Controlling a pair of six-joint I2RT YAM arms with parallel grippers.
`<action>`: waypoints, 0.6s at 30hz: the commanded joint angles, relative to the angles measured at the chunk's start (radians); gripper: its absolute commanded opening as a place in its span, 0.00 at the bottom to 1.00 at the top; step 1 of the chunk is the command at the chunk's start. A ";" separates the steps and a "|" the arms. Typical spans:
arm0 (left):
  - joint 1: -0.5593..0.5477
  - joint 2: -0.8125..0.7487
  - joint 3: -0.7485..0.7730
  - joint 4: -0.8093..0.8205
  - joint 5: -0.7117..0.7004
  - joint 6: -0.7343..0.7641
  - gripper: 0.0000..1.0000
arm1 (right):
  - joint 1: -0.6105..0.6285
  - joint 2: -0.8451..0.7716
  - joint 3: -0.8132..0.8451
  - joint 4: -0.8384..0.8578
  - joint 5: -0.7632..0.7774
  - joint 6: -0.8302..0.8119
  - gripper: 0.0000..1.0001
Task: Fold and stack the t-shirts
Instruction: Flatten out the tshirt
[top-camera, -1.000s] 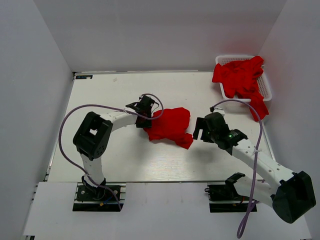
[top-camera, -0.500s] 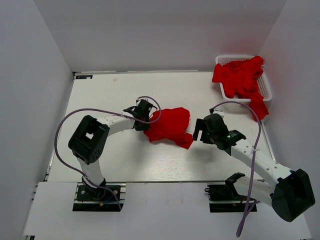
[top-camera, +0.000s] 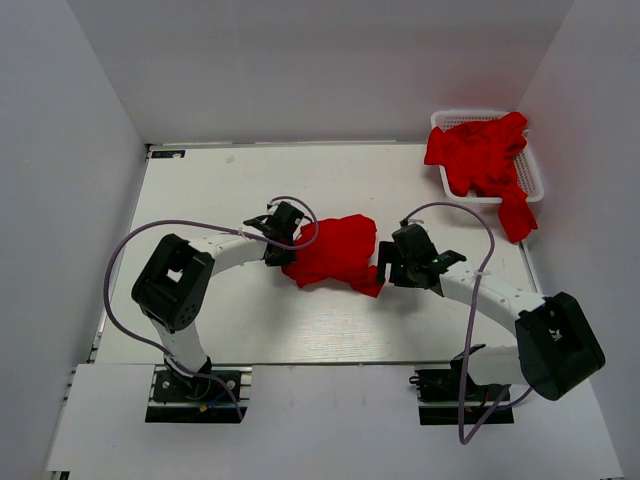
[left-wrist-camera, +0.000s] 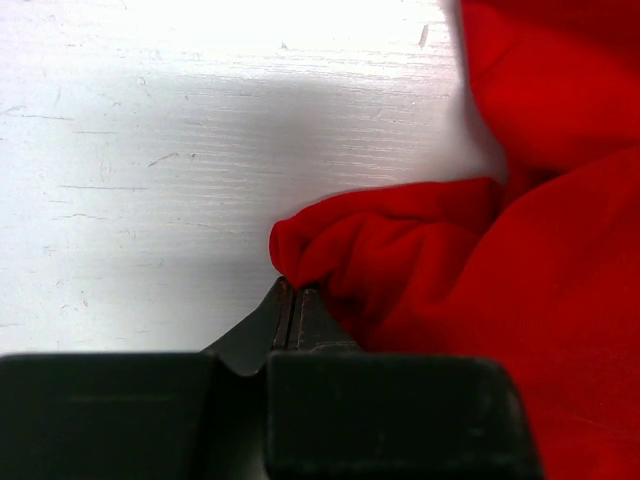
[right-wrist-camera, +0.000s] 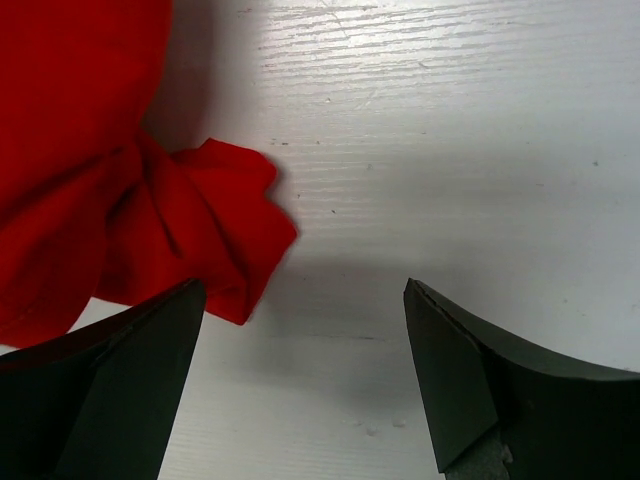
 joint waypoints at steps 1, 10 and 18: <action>-0.002 -0.043 -0.022 -0.075 -0.034 -0.004 0.00 | 0.001 0.042 0.049 0.071 -0.021 -0.021 0.86; -0.002 -0.043 -0.013 -0.085 -0.034 -0.004 0.00 | 0.004 0.162 0.084 0.096 -0.056 -0.046 0.77; -0.002 -0.061 -0.013 -0.075 -0.025 0.005 0.00 | 0.005 0.228 0.061 0.191 -0.143 -0.066 0.58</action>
